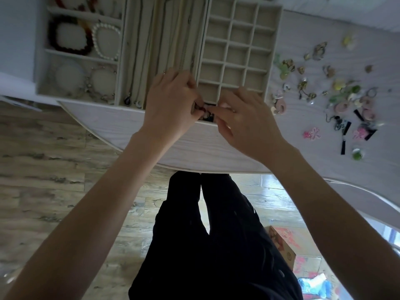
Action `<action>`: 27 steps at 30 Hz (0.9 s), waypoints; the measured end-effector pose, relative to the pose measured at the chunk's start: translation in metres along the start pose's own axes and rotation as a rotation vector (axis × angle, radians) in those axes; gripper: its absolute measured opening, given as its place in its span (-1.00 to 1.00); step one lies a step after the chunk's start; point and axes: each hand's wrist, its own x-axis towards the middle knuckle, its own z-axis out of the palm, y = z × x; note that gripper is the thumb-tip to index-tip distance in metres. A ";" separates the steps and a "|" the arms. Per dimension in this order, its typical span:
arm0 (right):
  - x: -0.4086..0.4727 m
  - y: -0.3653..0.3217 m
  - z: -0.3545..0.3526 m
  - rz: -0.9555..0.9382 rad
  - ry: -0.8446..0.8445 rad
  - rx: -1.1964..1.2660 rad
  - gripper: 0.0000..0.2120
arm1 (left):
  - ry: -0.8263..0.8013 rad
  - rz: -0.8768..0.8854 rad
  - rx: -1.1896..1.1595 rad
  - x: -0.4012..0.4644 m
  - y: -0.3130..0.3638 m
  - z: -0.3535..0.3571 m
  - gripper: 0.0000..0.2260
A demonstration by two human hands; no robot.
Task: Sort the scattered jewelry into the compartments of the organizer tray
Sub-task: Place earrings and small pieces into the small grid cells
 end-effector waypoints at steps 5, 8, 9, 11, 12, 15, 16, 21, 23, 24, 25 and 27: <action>-0.006 -0.005 0.000 0.135 0.076 0.190 -0.82 | 0.025 -0.041 -0.050 -0.007 -0.002 -0.004 -0.90; -0.013 -0.003 -0.003 0.271 0.133 0.255 -0.80 | 0.132 -0.060 -0.139 -0.018 -0.005 -0.006 -0.88; -0.017 -0.003 -0.007 0.326 0.160 0.262 -0.80 | 0.176 -0.052 -0.200 -0.023 0.000 -0.007 -0.85; -0.025 -0.005 -0.014 0.428 0.245 0.302 -0.79 | 0.275 -0.005 -0.350 -0.033 0.015 -0.010 -0.84; -0.029 -0.007 -0.019 0.471 0.297 0.328 -0.79 | 0.314 0.026 -0.428 -0.037 0.024 -0.011 -0.85; -0.060 -0.010 -0.040 0.572 0.423 0.327 -0.82 | 0.315 0.146 -0.574 -0.044 0.067 -0.004 -0.84; -0.074 -0.008 -0.044 0.603 0.441 0.308 -0.83 | 0.258 0.179 -0.595 -0.043 0.083 0.000 -0.83; -0.159 0.029 -0.047 0.827 0.399 0.222 -0.84 | -0.160 0.293 -0.465 -0.016 0.162 0.038 -0.74; -0.188 0.056 -0.047 0.941 0.346 0.241 -0.84 | -0.229 0.276 -0.387 0.001 0.187 0.055 -0.71; -0.199 0.069 -0.046 0.985 0.323 0.256 -0.84 | -0.234 0.264 -0.351 0.009 0.196 0.061 -0.70; -0.205 0.079 -0.046 1.019 0.302 0.272 -0.83 | -0.225 0.245 -0.328 0.018 0.202 0.067 -0.70; -0.213 0.102 -0.047 1.046 0.269 0.312 -0.82 | -0.197 0.176 -0.319 0.035 0.216 0.078 -0.70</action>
